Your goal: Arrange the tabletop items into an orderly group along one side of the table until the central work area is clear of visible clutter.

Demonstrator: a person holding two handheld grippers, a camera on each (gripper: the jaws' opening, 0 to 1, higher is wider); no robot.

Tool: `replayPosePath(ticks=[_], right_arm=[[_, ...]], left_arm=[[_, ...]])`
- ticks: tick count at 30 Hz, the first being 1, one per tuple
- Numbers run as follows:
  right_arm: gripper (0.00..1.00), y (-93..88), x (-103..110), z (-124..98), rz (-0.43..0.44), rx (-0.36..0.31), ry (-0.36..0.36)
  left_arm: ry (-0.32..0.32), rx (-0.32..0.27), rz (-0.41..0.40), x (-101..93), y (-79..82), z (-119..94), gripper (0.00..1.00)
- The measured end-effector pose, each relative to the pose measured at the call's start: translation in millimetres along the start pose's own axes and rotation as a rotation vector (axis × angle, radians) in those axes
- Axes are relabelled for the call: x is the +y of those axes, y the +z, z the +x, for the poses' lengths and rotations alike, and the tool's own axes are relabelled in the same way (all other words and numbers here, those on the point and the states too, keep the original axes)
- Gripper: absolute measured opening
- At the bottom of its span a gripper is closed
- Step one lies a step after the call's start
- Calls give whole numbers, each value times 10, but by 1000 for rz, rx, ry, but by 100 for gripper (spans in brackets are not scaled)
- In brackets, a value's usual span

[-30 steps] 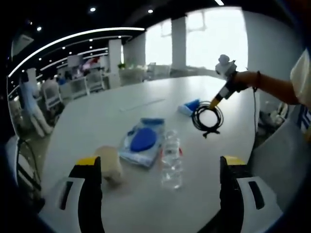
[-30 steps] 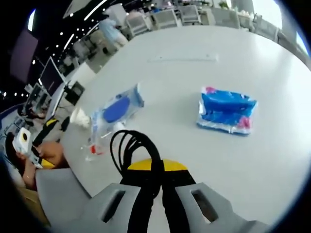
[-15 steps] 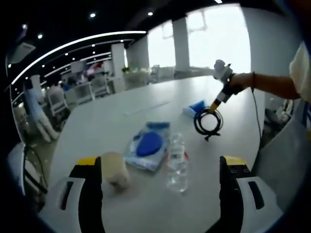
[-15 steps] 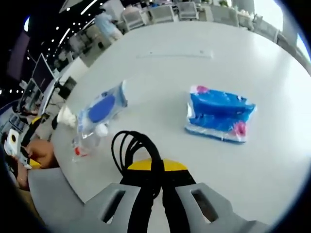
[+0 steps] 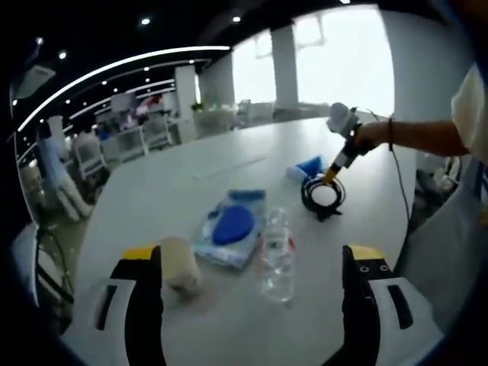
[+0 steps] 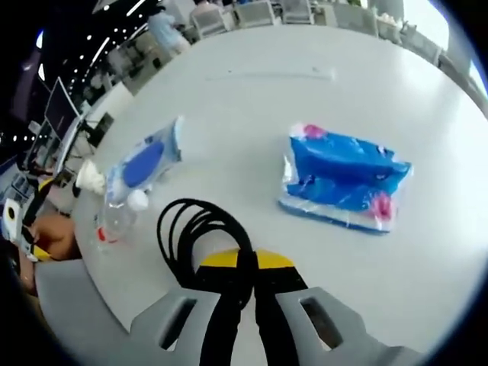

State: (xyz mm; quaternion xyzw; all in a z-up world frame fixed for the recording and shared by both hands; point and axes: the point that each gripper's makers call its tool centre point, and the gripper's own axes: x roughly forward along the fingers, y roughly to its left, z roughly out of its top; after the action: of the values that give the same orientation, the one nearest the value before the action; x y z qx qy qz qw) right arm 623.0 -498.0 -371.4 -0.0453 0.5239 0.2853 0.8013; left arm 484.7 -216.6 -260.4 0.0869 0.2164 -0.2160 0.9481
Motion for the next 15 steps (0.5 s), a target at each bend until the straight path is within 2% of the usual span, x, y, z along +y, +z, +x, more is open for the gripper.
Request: replayPosePath(ticks=[4, 7, 15], right_arm=[[4, -32, -36, 50, -15, 14, -16], [5, -47, -64, 78, -17, 21, -25], [5, -103, -143, 151, -87, 44, -79]], left_arm=[[16, 22, -1, 49, -40, 28, 94], [18, 17, -5, 56, -33, 36, 93], [17, 19, -14, 53, -32, 43, 90]])
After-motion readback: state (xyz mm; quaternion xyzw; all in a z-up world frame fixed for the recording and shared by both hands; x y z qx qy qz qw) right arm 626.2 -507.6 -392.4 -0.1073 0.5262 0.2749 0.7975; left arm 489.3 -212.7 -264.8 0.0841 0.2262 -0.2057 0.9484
